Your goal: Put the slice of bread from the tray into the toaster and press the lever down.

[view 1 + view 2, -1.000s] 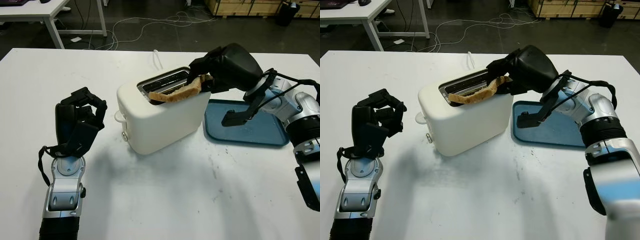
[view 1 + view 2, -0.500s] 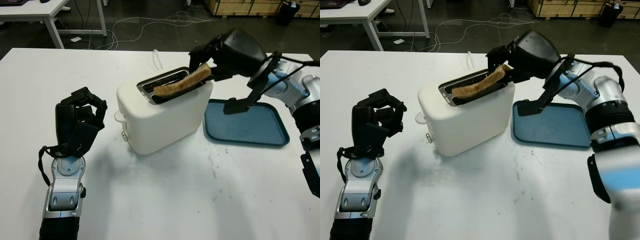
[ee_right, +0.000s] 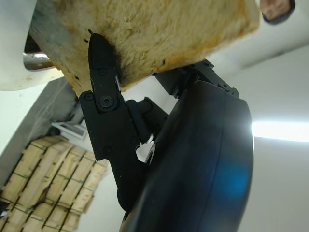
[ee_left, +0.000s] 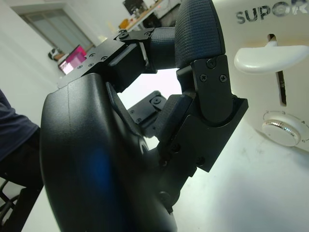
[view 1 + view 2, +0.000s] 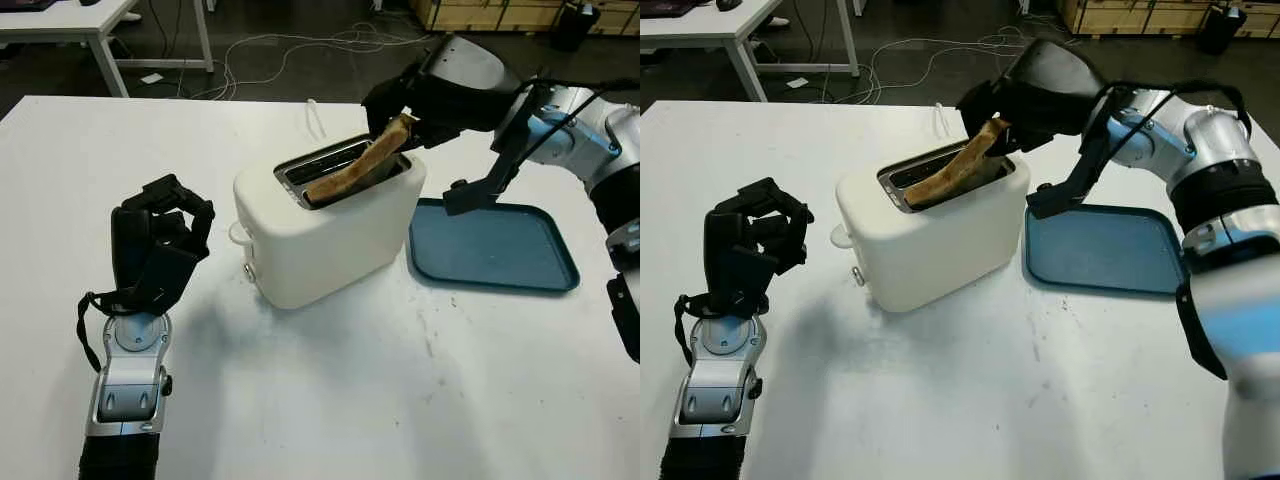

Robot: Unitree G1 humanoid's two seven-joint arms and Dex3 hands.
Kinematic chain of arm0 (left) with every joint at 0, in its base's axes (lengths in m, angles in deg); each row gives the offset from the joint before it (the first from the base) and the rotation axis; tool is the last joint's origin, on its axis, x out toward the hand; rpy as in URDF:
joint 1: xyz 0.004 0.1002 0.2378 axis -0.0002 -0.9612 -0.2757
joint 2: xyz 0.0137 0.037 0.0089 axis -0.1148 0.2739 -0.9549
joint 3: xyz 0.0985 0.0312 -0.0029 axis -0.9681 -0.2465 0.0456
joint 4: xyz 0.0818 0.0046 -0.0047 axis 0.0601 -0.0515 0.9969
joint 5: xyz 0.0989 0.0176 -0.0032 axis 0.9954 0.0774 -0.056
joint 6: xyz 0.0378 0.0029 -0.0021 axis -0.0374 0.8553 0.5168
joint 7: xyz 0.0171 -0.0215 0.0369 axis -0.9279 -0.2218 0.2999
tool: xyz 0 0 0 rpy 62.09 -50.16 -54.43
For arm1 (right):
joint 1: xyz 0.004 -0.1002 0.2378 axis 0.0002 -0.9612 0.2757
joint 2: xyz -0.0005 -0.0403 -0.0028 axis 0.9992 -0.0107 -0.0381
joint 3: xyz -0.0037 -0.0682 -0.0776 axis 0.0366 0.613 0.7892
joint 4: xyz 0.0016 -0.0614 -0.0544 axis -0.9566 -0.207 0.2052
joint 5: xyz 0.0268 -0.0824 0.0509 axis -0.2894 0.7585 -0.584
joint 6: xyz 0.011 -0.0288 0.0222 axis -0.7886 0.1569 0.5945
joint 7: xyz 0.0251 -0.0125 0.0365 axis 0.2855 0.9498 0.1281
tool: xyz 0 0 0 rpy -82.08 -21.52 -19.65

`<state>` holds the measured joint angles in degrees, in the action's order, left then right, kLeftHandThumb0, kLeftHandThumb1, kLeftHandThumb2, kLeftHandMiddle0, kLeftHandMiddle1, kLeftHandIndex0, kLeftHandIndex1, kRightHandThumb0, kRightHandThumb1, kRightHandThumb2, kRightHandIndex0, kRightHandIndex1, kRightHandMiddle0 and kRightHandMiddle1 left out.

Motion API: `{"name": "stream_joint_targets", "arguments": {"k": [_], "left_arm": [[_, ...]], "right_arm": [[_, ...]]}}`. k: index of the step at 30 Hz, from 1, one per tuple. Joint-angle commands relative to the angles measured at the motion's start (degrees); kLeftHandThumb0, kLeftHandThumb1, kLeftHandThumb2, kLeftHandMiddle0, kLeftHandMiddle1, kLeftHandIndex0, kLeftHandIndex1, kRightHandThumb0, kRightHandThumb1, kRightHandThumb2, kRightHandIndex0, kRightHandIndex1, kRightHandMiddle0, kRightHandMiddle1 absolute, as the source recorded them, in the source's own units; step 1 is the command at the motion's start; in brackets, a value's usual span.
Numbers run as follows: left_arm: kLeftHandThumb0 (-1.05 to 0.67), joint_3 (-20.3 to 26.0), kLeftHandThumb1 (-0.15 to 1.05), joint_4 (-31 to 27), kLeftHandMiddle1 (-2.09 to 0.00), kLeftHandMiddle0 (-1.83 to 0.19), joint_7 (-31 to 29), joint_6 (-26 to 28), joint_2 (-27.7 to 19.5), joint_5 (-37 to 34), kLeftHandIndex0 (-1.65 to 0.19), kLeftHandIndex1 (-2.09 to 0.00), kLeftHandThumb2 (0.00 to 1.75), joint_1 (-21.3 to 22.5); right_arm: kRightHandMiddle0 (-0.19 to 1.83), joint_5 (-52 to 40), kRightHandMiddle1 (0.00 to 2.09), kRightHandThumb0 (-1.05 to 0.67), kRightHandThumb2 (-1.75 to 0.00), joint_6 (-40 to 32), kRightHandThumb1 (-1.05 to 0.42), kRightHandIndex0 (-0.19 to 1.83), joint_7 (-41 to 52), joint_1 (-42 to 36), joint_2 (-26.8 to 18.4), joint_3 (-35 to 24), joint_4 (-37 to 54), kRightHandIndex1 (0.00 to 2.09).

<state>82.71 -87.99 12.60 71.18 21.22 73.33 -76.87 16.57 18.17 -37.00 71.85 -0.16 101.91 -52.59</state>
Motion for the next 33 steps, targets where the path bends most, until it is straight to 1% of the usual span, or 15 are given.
{"name": "stream_joint_targets", "arguments": {"k": [1,5,10,15,18,21,25,29,33], "left_arm": [[-0.80,0.1,0.63,-0.3,-1.51,-1.33,0.2,-0.4,0.3,-0.2,-1.07,-1.52,0.85,-0.2],[-0.79,0.2,0.63,-0.3,-1.51,-1.32,0.1,-0.6,0.3,-0.4,-1.06,-1.52,0.85,-0.3],[-0.79,0.3,0.62,0.1,-1.50,-1.33,-0.1,-1.0,0.4,-0.8,-1.07,-1.50,0.85,-0.1],[-0.79,-0.1,0.63,-0.3,-1.50,-1.32,0.3,-0.3,0.4,0.2,-1.07,-1.50,0.85,-0.2],[-0.80,-0.2,0.63,-0.5,-1.51,-1.33,0.5,0.0,0.4,0.6,-1.07,-1.51,0.85,-0.2],[-0.80,-0.1,0.63,-0.4,-1.51,-1.32,0.3,-0.3,0.6,0.0,-1.06,-1.52,0.85,-0.2],[-0.80,-0.1,0.63,-0.3,-1.51,-1.32,0.4,-0.5,0.4,0.2,-1.06,-1.53,0.85,-0.1],[-0.80,0.0,0.64,-0.4,-1.51,-1.32,0.1,-0.4,0.2,0.1,-1.05,-1.52,0.84,-0.1],[-0.79,-0.1,0.65,0.0,-1.51,-1.32,0.0,-0.9,0.3,-0.3,-1.05,-1.52,0.82,0.1]], "right_arm": [[0.84,1.6,1.75,-0.47,-0.33,0.9,-0.92,1.11,-0.1,1.5,0.1,1.2,1.0,1.75],[0.83,0.2,1.75,-0.46,-0.34,0.6,-0.92,1.12,5.2,2.3,0.9,1.5,1.4,1.75],[0.82,-3.7,1.75,-0.43,-0.32,-0.3,-0.92,1.09,16.3,4.5,2.2,0.9,2.8,1.75],[0.84,-9.2,1.75,-0.42,-0.30,-5.4,-0.92,1.10,31.3,6.4,3.7,0.1,6.9,1.75],[0.82,-9.8,1.75,-0.43,-0.28,-8.9,-0.92,1.10,37.4,7.1,4.4,0.0,10.5,1.75],[0.82,-9.6,1.75,-0.44,-0.28,-10.2,-0.92,1.10,39.6,7.8,4.9,-0.4,12.1,1.75],[0.81,-9.8,1.75,-0.45,-0.32,-11.8,-0.92,1.08,41.9,9.4,5.0,-1.0,13.4,1.75],[0.81,-8.6,1.75,-0.47,-0.36,-12.8,-0.92,1.07,42.4,11.0,4.4,-1.3,14.6,1.75],[0.80,-8.9,1.75,-0.47,-0.39,-12.6,-0.92,1.06,42.1,11.3,4.1,-1.6,13.9,1.75]]}}
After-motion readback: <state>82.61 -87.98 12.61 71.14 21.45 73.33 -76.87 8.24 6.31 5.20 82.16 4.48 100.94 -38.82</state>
